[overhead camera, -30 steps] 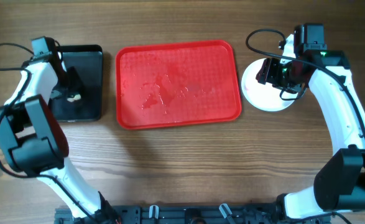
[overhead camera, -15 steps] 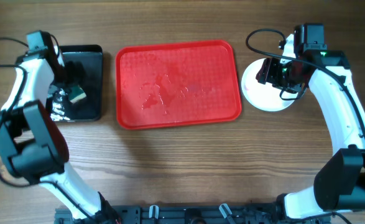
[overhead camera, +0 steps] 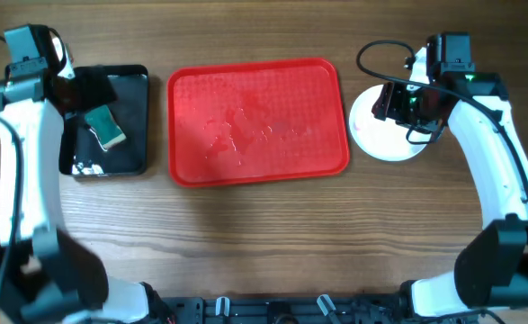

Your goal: Clean dirty plates on tray and stack at the side

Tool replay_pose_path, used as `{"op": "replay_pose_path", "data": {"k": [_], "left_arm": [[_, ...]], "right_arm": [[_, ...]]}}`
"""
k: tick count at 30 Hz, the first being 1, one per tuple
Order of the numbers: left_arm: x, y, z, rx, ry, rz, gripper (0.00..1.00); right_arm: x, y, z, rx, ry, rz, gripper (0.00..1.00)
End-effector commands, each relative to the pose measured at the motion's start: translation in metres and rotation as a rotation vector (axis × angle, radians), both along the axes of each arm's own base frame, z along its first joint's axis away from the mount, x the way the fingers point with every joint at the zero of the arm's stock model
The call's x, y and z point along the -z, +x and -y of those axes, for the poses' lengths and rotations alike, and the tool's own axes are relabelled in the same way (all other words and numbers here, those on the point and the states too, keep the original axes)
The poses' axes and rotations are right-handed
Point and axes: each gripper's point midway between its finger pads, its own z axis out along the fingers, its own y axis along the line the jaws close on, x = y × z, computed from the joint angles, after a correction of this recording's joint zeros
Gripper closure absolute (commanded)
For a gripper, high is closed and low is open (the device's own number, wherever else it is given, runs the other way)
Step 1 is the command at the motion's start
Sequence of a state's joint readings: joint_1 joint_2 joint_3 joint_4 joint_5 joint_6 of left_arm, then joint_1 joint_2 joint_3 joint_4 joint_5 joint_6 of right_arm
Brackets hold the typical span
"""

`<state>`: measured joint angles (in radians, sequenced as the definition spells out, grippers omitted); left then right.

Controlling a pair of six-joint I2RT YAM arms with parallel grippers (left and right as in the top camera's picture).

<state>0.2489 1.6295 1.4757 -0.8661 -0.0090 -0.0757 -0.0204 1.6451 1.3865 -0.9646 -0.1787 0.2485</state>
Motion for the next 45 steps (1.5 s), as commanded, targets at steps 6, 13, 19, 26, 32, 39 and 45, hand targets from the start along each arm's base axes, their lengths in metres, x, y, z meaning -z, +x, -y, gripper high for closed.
{"op": "replay_pose_path", "data": {"k": [6,13,19,26,32,39,45], "left_arm": [[-0.085,-0.04,0.031,0.064,0.028,0.167,0.0],[-0.09,-0.042,0.032,0.065,0.031,0.18,0.0],[-0.09,-0.042,0.032,0.065,0.031,0.18,0.0],[-0.09,-0.042,0.032,0.065,0.031,0.18,0.0],[-0.09,-0.042,0.032,0.065,0.031,0.18,0.0],[-0.09,-0.042,0.032,0.065,0.031,0.18,0.0],[-0.09,-0.042,0.032,0.065,0.031,0.18,0.0]], "right_arm": [[-0.133,-0.016,0.018,-0.005,-0.137,0.333,0.28],[-0.185,-0.067,0.017,0.006,-0.137,0.468,0.0],[-0.198,-0.111,0.0,0.05,0.001,0.464,0.0],[-0.199,-0.121,0.009,0.075,-0.044,0.465,0.01],[-0.198,-0.105,0.019,0.106,-0.093,0.534,0.0],[-0.179,-0.1,0.016,0.09,-0.085,0.872,0.0],[-0.138,-0.12,0.021,0.129,-0.094,1.092,0.0]]}}
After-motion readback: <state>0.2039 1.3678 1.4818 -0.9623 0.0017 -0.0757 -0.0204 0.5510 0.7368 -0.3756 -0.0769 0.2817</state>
